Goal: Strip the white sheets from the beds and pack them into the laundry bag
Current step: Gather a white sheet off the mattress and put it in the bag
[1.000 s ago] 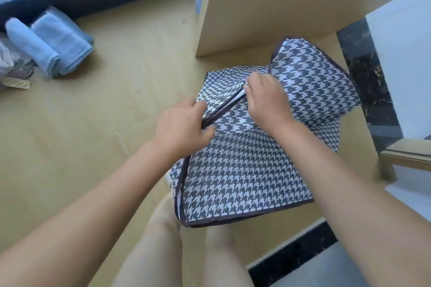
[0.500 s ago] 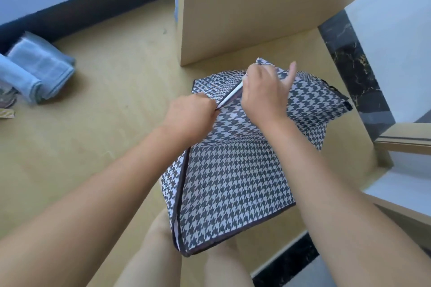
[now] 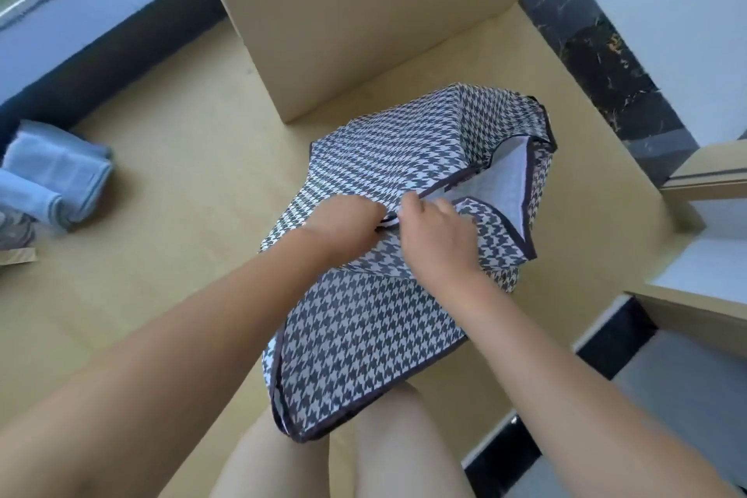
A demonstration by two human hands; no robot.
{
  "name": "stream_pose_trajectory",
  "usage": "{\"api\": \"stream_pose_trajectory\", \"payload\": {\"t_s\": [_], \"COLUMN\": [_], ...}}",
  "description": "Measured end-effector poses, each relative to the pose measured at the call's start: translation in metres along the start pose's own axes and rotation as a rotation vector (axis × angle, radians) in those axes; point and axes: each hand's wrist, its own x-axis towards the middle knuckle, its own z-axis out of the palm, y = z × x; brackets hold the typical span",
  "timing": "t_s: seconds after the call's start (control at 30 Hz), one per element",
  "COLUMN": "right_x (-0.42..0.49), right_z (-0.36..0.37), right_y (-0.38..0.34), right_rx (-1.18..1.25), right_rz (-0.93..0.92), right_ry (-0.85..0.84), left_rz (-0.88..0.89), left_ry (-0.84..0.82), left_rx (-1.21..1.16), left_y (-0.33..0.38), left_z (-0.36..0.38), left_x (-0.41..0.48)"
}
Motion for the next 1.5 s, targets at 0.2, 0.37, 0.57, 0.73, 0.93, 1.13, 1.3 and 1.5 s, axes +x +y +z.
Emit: {"api": "stream_pose_trajectory", "payload": {"t_s": [0.2,0.37,0.57,0.73,0.93,1.13,1.3,1.5], "right_x": [0.003,0.033,0.108,0.130,0.128,0.145,0.176,0.182], "right_z": [0.005,0.006,-0.033,-0.033,-0.030,-0.034,-0.040,-0.040], "right_y": [-0.003,-0.002,0.021,0.038,0.017,0.028,0.020,0.031], "right_rx": [0.221,0.270,0.255,0.553,0.579,0.510,0.625,0.566], "right_rz": [0.059,-0.041,0.238,0.337,0.281,0.405,0.434,0.258], "right_ry": [0.065,0.270,0.146,0.045,0.253,0.257,0.206,0.227], "left_rz": [-0.149,-0.138,-0.135,-0.101,-0.074,-0.010,-0.140,0.069], "left_ry": [0.194,0.189,0.135,0.103,0.261,0.310,0.357,0.309], "left_rx": [-0.023,0.117,0.234,0.148,-0.001,-0.033,-0.087,0.018], "left_y": [0.008,0.000,-0.031,-0.046,-0.030,-0.042,-0.057,-0.050], "left_z": [0.003,-0.019,-0.042,-0.066,-0.100,-0.121,-0.128,-0.139], "left_x": [-0.019,-0.012,-0.017,-0.003,0.074,0.090,0.092,0.121]}}
